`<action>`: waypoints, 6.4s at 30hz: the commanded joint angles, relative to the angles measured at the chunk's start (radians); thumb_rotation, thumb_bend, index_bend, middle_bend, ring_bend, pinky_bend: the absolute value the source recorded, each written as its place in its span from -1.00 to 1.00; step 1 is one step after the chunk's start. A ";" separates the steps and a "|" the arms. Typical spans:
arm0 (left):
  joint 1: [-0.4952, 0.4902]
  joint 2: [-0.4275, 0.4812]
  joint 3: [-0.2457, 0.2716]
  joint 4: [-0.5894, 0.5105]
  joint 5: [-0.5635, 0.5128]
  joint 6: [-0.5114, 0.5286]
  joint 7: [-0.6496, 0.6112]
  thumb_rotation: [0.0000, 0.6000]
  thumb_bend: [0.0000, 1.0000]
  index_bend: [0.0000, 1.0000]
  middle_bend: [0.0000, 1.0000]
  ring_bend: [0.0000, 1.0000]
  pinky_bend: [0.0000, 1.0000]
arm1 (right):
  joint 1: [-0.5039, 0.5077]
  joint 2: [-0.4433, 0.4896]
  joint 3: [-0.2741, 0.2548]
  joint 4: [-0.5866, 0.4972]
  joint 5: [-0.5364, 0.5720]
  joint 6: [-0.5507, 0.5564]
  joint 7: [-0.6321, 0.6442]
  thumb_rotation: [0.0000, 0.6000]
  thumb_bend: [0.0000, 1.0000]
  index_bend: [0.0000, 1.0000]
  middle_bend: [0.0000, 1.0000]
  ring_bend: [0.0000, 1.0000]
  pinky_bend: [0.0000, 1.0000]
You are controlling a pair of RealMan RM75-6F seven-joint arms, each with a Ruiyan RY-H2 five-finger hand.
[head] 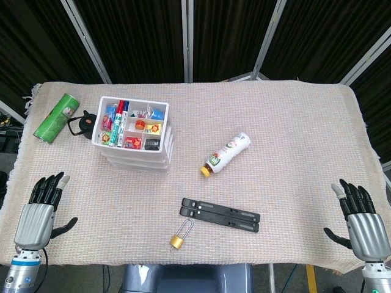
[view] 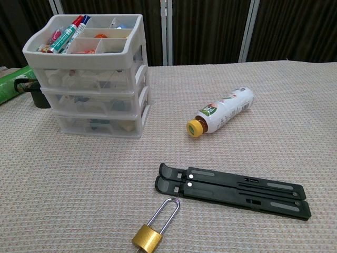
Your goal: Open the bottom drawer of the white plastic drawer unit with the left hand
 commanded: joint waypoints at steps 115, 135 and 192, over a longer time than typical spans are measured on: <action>-0.669 -0.258 -0.210 0.197 -1.130 -0.886 -0.445 1.00 0.32 -1.00 0.57 0.59 0.25 | -0.005 0.060 -0.012 -0.066 0.015 -0.036 0.075 1.00 -1.00 -1.00 -1.00 -1.00 -1.00; -0.593 -0.271 -0.276 0.221 -1.013 -0.980 -0.623 1.00 0.43 -0.90 0.59 0.60 0.25 | -0.006 0.054 -0.015 -0.067 0.012 -0.038 0.061 1.00 -1.00 -1.00 -1.00 -1.00 -1.00; -0.324 -0.134 -0.200 0.058 -0.440 -0.797 -0.717 1.00 0.46 -0.67 0.59 0.60 0.25 | -0.009 0.042 -0.024 -0.076 -0.002 -0.038 0.017 1.00 -1.00 -1.00 -1.00 -1.00 -1.00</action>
